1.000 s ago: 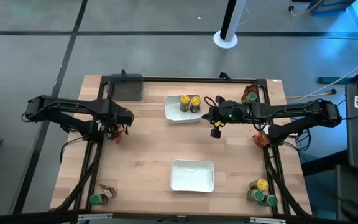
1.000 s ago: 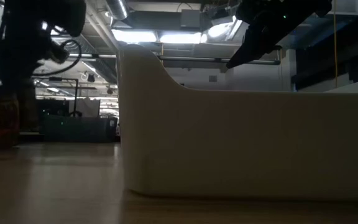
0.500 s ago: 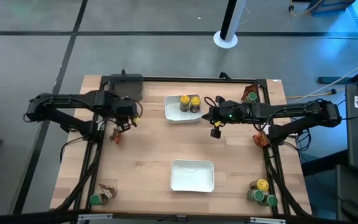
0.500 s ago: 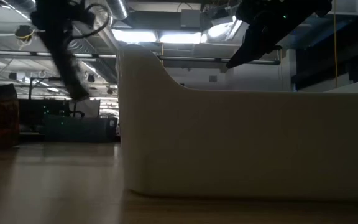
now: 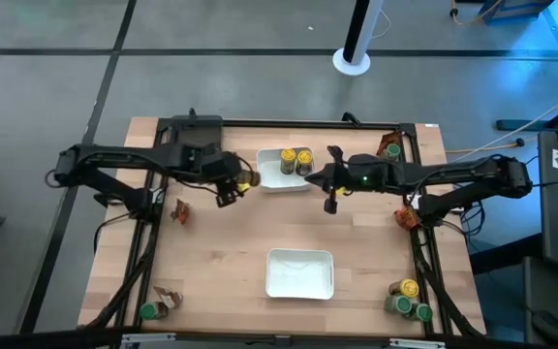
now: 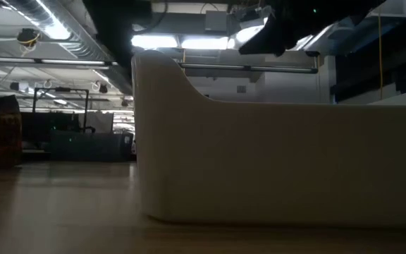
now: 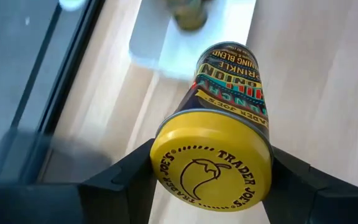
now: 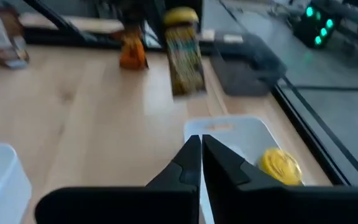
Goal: Sort spices by type
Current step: Put the seasoning bottle into the top white bin
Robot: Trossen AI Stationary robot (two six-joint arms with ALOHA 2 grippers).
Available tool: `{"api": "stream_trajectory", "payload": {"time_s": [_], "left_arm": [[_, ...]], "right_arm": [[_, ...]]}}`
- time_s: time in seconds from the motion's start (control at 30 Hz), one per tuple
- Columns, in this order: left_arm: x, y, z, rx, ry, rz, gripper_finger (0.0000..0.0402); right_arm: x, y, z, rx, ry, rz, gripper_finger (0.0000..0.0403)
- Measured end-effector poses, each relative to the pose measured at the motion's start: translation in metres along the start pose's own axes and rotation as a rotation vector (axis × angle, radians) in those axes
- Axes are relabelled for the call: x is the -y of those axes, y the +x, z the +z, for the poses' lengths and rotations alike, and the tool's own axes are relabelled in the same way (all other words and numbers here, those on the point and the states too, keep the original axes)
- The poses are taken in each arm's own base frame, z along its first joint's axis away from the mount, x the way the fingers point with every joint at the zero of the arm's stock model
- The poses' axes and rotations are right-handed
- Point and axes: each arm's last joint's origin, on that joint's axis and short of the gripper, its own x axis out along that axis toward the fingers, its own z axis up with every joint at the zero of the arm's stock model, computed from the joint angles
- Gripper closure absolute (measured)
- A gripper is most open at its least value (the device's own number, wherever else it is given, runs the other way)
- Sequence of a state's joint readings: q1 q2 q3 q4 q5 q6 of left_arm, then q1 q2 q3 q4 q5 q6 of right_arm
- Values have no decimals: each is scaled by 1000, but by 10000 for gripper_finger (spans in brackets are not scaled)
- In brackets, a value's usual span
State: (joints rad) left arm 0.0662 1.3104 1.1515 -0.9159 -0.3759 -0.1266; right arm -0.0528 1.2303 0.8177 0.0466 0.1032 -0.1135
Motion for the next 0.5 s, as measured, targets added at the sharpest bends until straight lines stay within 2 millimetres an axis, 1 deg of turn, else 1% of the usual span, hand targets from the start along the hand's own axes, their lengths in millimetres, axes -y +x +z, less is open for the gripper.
{"api": "stream_trajectory", "payload": {"time_s": [0.1, 0.27, 0.37, 0.5], "left_arm": [[6, 9, 10, 53, 19, -25, 186], [14, 23, 26, 142, 48, -73, 186], [18, 29, 33, 193, 57, -87, 186], [19, 27, 41, 271, 46, -100, 186]], "right_arm": [[-1, 2, -3, 81, 5, 21, 398], [-2, 4, -3, 173, 14, 33, 397], [-3, 10, -7, 163, 12, 35, 399], [-6, 23, -14, 135, 11, 39, 397]]}}
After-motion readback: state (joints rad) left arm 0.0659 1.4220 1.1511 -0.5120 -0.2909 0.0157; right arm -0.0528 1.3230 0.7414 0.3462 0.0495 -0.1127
